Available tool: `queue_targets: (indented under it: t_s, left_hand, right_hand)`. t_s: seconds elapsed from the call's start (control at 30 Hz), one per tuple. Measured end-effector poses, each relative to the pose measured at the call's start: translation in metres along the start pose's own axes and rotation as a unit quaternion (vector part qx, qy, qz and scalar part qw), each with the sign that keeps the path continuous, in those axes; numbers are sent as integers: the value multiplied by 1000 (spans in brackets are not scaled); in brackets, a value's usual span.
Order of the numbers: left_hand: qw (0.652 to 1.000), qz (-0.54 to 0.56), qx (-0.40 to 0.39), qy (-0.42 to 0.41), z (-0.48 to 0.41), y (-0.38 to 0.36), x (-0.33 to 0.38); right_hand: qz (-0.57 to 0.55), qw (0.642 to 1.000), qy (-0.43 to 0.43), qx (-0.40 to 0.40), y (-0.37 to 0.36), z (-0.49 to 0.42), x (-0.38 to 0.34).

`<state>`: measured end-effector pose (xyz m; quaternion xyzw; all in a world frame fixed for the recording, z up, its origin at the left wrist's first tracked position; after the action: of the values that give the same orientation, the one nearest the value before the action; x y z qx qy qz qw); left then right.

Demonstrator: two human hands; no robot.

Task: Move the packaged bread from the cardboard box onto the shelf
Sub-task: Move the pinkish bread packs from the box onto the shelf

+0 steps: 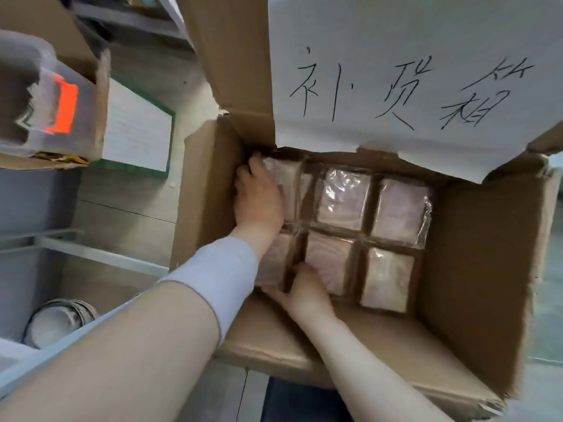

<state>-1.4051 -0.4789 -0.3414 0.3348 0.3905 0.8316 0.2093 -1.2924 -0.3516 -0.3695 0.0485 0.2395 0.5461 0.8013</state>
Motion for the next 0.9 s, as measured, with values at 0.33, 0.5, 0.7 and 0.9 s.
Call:
queue_targets:
  t_s: [0.33,0.5,0.7,0.9]
  left_hand:
    - [990,132,25,44,0,4,7]
    - [984,164,-29,58,21,25,8]
    - [935,347,-2,78,95,79,-6]
    - [887,452,66,69,218,157,-34]
  right_hand:
    - [-85,995,-20,-39,23,-1,27]
    - [-109,993,-25,35,77,44,64]
    - [-107,985,-38,127,129,115,98]
    - [-199,967,40,152,143,206,91]
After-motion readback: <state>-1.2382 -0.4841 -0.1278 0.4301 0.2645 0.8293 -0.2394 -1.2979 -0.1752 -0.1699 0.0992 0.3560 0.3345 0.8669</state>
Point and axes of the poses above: each hand's wrist, its own z-axis away from the middle knuckle, its own y-axis out of the back of the hand, x = y × z, the point moved 6 cm from there along -z, towards the middle knuckle, and after that the axes turned 8 degrees about z, right-handed, at the moved point
